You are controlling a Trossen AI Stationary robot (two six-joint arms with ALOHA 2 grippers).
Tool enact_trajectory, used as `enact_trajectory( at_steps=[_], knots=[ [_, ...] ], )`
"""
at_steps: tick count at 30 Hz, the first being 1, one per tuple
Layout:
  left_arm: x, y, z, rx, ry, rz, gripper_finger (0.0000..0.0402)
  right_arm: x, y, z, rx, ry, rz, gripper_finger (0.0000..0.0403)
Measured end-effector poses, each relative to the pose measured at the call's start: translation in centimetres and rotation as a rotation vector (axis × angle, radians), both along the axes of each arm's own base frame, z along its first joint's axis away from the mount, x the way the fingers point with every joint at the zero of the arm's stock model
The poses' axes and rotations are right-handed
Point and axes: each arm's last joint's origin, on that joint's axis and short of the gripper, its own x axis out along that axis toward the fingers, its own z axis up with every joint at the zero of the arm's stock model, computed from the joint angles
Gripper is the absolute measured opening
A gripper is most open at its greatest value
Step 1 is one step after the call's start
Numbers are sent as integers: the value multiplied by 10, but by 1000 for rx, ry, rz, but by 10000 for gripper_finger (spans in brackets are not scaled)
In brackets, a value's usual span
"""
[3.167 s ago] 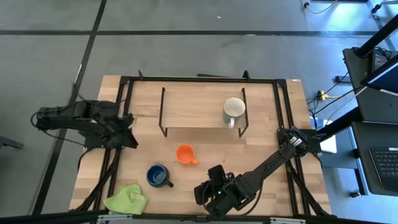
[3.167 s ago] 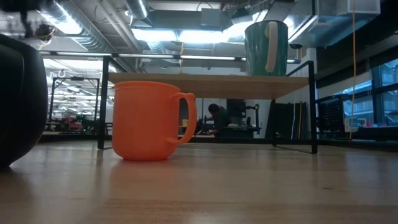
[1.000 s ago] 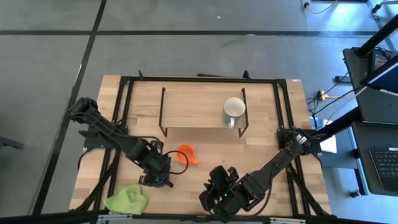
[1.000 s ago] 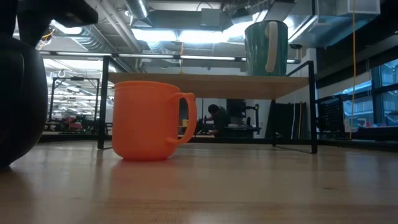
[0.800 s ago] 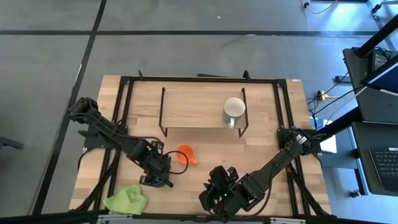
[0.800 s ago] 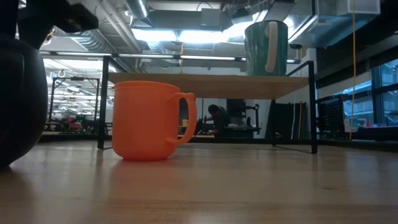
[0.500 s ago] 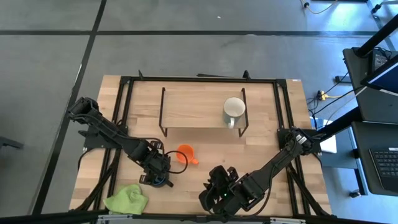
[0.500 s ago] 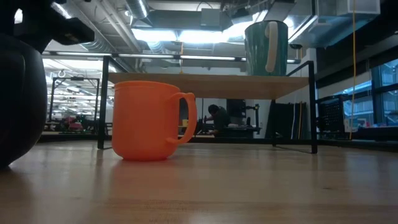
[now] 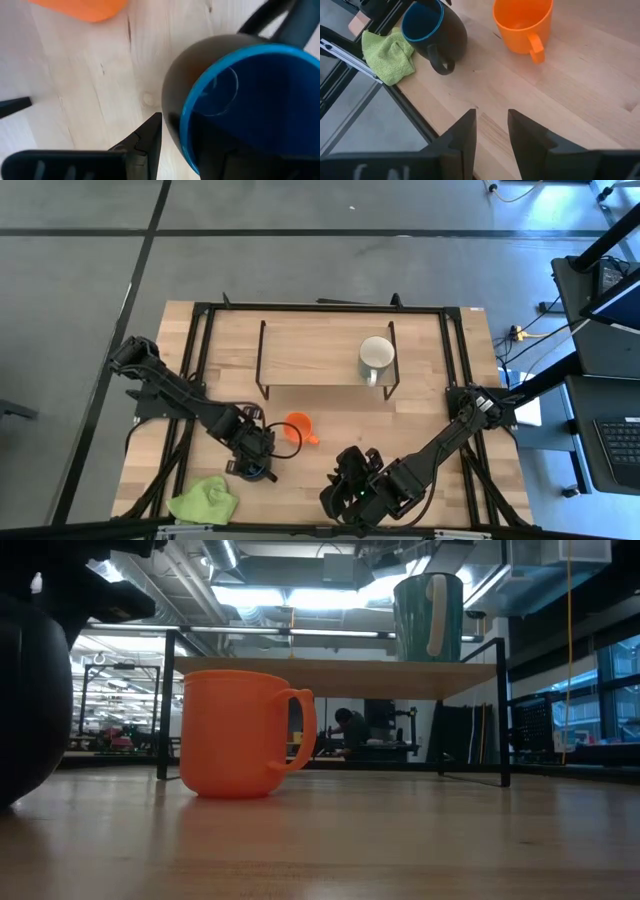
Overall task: Stack small to large cups/mugs on shelf
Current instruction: Put the blue mug on the shelf
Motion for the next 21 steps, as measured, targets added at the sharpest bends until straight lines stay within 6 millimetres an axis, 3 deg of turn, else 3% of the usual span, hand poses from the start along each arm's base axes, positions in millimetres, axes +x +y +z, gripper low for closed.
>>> enact_trajectory(
  at_steps=[21],
  knots=[
    [1, -1, -1, 0, -14, -52, 87, 0, 0, 0, 7, 0, -5, 113]
  ],
)
